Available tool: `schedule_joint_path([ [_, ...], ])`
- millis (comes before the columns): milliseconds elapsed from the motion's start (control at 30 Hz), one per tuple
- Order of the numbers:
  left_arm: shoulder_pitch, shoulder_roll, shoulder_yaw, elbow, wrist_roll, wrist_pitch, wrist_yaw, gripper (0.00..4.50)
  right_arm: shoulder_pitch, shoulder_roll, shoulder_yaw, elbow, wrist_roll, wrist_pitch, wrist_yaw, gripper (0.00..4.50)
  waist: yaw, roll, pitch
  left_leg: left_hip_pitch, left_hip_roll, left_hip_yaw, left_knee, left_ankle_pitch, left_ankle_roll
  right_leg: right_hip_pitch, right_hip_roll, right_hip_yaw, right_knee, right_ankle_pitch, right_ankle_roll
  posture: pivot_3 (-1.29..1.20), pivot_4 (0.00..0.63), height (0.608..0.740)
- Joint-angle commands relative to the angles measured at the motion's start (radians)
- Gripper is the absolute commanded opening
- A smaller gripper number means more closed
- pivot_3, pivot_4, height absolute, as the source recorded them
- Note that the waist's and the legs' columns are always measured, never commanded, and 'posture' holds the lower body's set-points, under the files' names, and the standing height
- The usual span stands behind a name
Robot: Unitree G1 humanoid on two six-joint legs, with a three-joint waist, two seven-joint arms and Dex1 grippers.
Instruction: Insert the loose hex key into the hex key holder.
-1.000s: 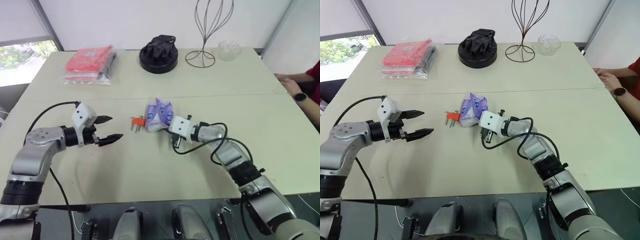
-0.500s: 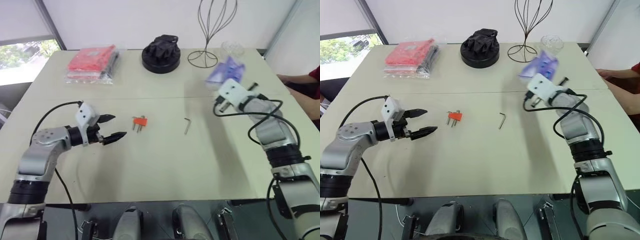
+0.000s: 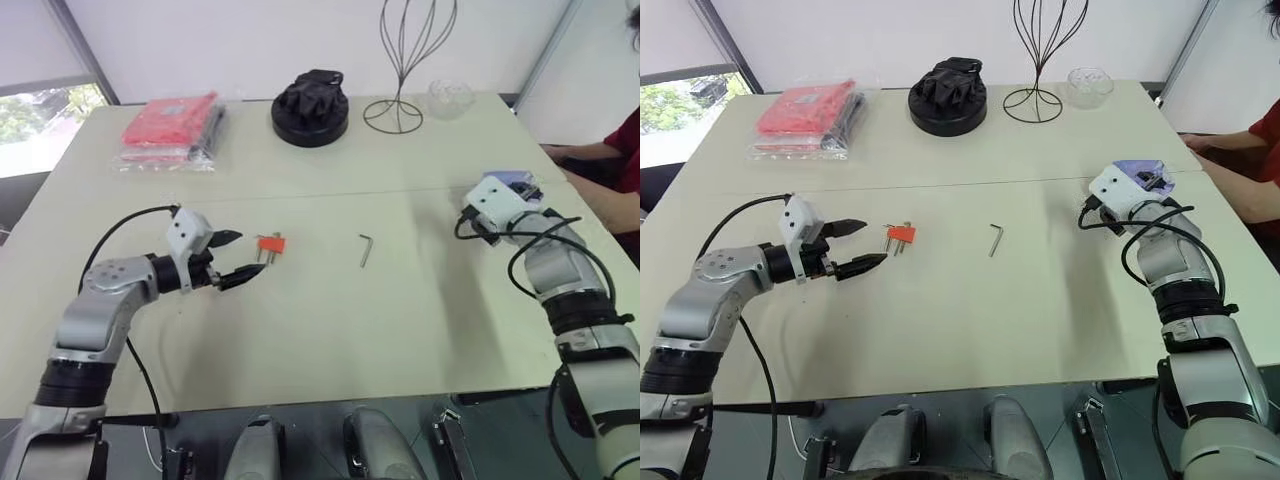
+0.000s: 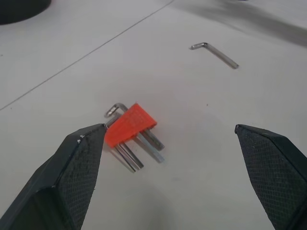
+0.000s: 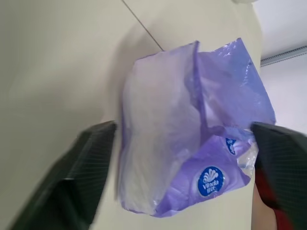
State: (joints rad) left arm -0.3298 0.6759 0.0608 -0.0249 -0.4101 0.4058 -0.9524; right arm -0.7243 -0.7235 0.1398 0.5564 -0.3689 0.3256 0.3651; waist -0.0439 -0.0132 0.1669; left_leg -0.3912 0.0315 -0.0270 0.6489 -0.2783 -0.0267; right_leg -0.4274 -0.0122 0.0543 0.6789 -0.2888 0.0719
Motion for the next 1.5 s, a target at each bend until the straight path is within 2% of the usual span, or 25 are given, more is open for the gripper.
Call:
schedule_joint_path([
  [33, -0.003, 0.016, 0.028, -0.036, -0.007, -0.003, 0.001, 4.5, 0.005, -0.039, -0.02, -0.073, -0.008, 0.023, 0.017, 4.44, 0.001, 0.0, 0.0, 0.0, 0.0, 0.0, 0.0, 0.0, 0.0, 0.0, 0.0, 0.0, 0.0, 0.0, 0.0, 0.0, 0.15, 0.74],
  [333, -0.055, 0.022, 0.087, 0.059, -0.019, -0.007, 0.031, 4.5, 0.044, -0.138, -0.063, -0.52, 0.039, 0.236, 0.256, 4.44, 0.0, 0.001, 0.001, 0.0, 0.0, -0.001, 0.0, 0.0, 0.0, 0.0, 0.0, 0.0, 0.0, 0.0, 0.0, 0.0, 0.15, 0.74],
  [433, -0.079, 0.018, 0.113, 0.093, -0.024, -0.008, 0.049, 4.5, 0.009, -0.062, -0.107, -0.627, 0.167, 0.365, 0.331, 4.44, -0.002, 0.001, 0.0, 0.0, 0.0, -0.001, 0.0, 0.0, 0.0, 0.0, 0.001, 0.0, 0.0, 0.0, 0.0, 0.0, 0.15, 0.74],
  [533, -0.105, 0.037, 0.134, 0.116, -0.036, 0.003, 0.036, 4.5, -0.004, 0.102, -0.107, -0.657, 0.312, 0.367, 0.372, 4.44, -0.003, 0.0, 0.0, 0.0, 0.0, -0.001, 0.0, 0.0, 0.0, 0.0, 0.001, -0.001, 0.0, 0.0, 0.0, 0.0, 0.15, 0.74],
  [733, -0.117, 0.139, 0.095, 0.197, 0.033, -0.083, -0.081, 4.5, 0.018, 0.334, 0.002, -0.443, 0.393, 0.106, 0.403, 4.44, 0.001, 0.0, 0.0, -0.001, 0.0, -0.002, 0.001, 0.0, 0.0, 0.0, -0.001, -0.002, 0.001, 0.0, 0.0, 0.0, 0.15, 0.74],
  [800, -0.116, 0.163, 0.086, 0.213, 0.042, -0.099, -0.113, 4.5, 0.003, 0.381, 0.017, -0.369, 0.401, 0.052, 0.414, 4.44, 0.0, 0.001, 0.001, -0.001, -0.001, -0.001, 0.001, 0.0, 0.0, 0.0, -0.001, -0.002, 0.001, 0.0, 0.0, 0.0, 0.15, 0.74],
  [933, -0.116, 0.2, 0.091, 0.221, 0.053, -0.107, -0.143, 4.5, -0.102, 0.508, 0.094, -0.036, 0.346, -0.155, 0.399, 4.44, -0.002, 0.0, 0.001, 0.0, 0.0, -0.001, 0.001, 0.0, 0.0, 0.0, -0.001, -0.002, 0.001, 0.0, 0.0, 0.0, 0.15, 0.74],
  [1167, -0.04, 0.172, 0.113, 0.125, 0.03, -0.066, -0.1, 4.5, -0.224, 0.613, 0.109, 0.319, 0.316, -0.353, 0.39, 4.44, -0.004, 0.0, 0.001, 0.0, 0.0, -0.002, 0.0, 0.0, 0.0, -0.001, -0.001, -0.002, 0.002, 0.0, 0.0, 0.0, 0.15, 0.74],
  [1500, 0.018, 0.131, 0.124, 0.047, 0.011, -0.027, -0.027, 4.5, -0.312, 0.695, 0.087, 0.601, 0.283, -0.485, 0.365, 4.44, -0.017, 0.0, 0.0, 0.0, 0.001, -0.003, 0.0, 0.0, 0.0, -0.001, -0.002, -0.002, 0.004, 0.0, 0.0, 0.0, 0.15, 0.74],
])
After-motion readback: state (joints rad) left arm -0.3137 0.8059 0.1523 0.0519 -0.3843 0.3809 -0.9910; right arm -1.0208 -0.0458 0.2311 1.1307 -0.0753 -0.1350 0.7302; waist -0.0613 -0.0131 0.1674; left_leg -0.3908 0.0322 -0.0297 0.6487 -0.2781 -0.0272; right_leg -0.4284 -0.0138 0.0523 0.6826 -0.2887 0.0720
